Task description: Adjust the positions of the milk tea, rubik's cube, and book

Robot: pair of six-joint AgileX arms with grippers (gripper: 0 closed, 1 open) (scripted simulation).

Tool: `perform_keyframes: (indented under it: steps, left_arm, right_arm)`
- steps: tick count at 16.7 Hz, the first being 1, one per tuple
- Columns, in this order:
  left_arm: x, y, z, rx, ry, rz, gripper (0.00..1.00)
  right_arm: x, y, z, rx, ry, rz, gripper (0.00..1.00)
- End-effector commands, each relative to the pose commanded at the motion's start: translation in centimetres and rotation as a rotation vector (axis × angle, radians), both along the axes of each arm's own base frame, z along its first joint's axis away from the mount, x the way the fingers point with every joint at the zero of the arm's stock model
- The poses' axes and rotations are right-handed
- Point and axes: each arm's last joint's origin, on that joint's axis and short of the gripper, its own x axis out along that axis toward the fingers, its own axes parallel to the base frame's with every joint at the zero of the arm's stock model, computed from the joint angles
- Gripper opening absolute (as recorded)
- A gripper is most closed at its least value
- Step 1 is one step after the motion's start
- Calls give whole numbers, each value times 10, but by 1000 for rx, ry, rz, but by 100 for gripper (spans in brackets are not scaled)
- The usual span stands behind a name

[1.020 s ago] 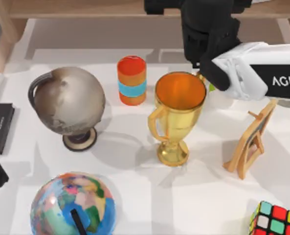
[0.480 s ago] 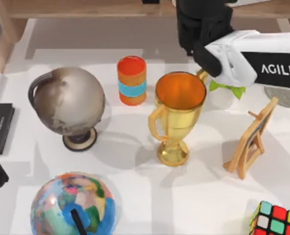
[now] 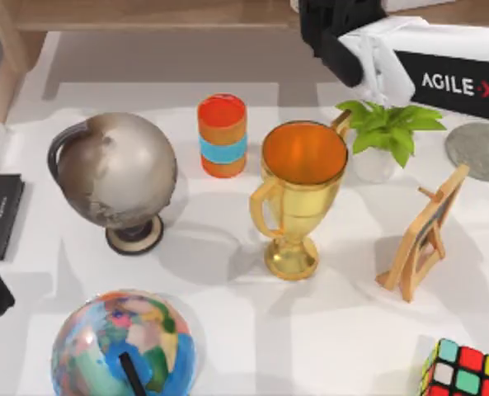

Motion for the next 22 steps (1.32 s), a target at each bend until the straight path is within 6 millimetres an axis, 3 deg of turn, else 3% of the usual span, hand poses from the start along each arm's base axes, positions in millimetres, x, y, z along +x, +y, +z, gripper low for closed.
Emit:
perform_keyframes:
  steps: [4,17,22]
  left_arm:
    - [0,0,0,0,0,0,100]
    - [0,0,0,0,0,0,100]
    - [0,0,0,0,0,0,100]
  right_arm:
    - [1,0,0,0,0,0,100]
    - [1,0,0,0,0,0,2]
    - [1,0,0,0,0,0,0]
